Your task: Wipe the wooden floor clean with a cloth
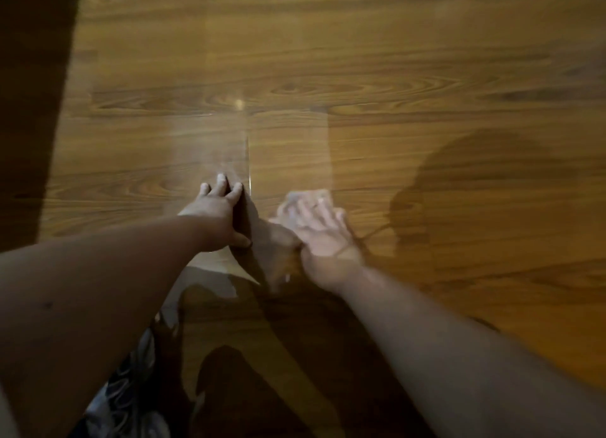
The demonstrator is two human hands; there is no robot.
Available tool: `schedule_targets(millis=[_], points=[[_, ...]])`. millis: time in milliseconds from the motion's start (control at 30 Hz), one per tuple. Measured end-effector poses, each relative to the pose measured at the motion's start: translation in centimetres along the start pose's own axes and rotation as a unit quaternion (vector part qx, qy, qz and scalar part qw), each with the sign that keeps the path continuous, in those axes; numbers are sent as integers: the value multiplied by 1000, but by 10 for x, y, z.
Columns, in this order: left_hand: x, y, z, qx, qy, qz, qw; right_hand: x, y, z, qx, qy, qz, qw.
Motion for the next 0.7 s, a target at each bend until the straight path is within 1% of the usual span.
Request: schedule_targets(millis=[33, 67, 100, 133, 167, 200, 233, 267, 300, 333, 367, 400, 433, 467, 500, 533, 567, 600, 633, 667, 700], points=[[-3, -2, -4, -1, 0, 5, 1000, -5, -8, -6, 39, -34, 16, 999], [-8, 0, -7, -5, 2, 9, 1000, -5, -3, -13, 50, -49, 25, 997], [-13, 3, -9, -7, 3, 13, 1000, -2, 9, -18, 42, -48, 17, 998], [-17, 5, -12, -7, -1, 16, 1000, 4, 26, -24, 12, -42, 3, 999], [-22, 7, -17, -4, -5, 17, 1000, 14, 48, -32, -49, -20, 3, 999], [-27, 10, -21, -1, -5, 15, 1000, 27, 76, -38, -139, 20, 29, 990], [-31, 12, -24, 4, -2, 8, 1000, 39, 108, -50, -239, 62, 57, 967], [-35, 15, -28, 7, -4, -4, 1000, 48, 140, -65, -336, 86, 77, 935], [-43, 20, -34, 8, -11, -13, 1000, 50, 165, -87, -425, 78, 95, 897], [-49, 25, -38, 12, -10, -17, 1000, 48, 178, -104, -491, 67, 115, 861], [-55, 29, -41, 13, -2, -20, 1000, 39, 180, -116, -532, 64, 116, 836], [-59, 34, -44, 16, 0, -22, 1000, 27, 171, -123, -549, 68, 91, 828], [-62, 38, -45, 18, -2, -22, 1000, 15, 154, -124, -536, 77, 63, 838], [-62, 40, -46, 19, -2, -21, 1000, 2, 130, -121, -487, 88, 36, 868], [-61, 41, -47, 19, 0, -13, 1000, -12, 102, -116, -409, 88, 9, 908], [-57, 42, -48, 15, 2, -1, 1000, -25, 74, -111, -312, 73, -9, 947], [-55, 42, -50, 11, -2, 11, 1000, -38, 46, -111, -204, 44, -10, 978], [-55, 42, -55, 7, -19, 21, 1000, -49, 23, -116, -102, -2, -4, 995], [-55, 45, -57, 5, -35, 23, 999, -56, 8, -122, -17, -51, -1, 999], [-59, 47, -61, 4, -49, 24, 999, -58, 4, -129, 51, -94, -5, 994], [-62, 50, -63, 5, -57, 24, 998, -56, 8, -133, 95, -110, -15, 989]])
Point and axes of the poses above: each hand's wrist, its own z-axis towards the middle knuckle, its own x-axis out of the back of the hand, y = z × x, the point moved 3 cm from there along z, towards the middle knuckle, and after that the axes turned 2 degrees about -x, right-handed, at the moved point
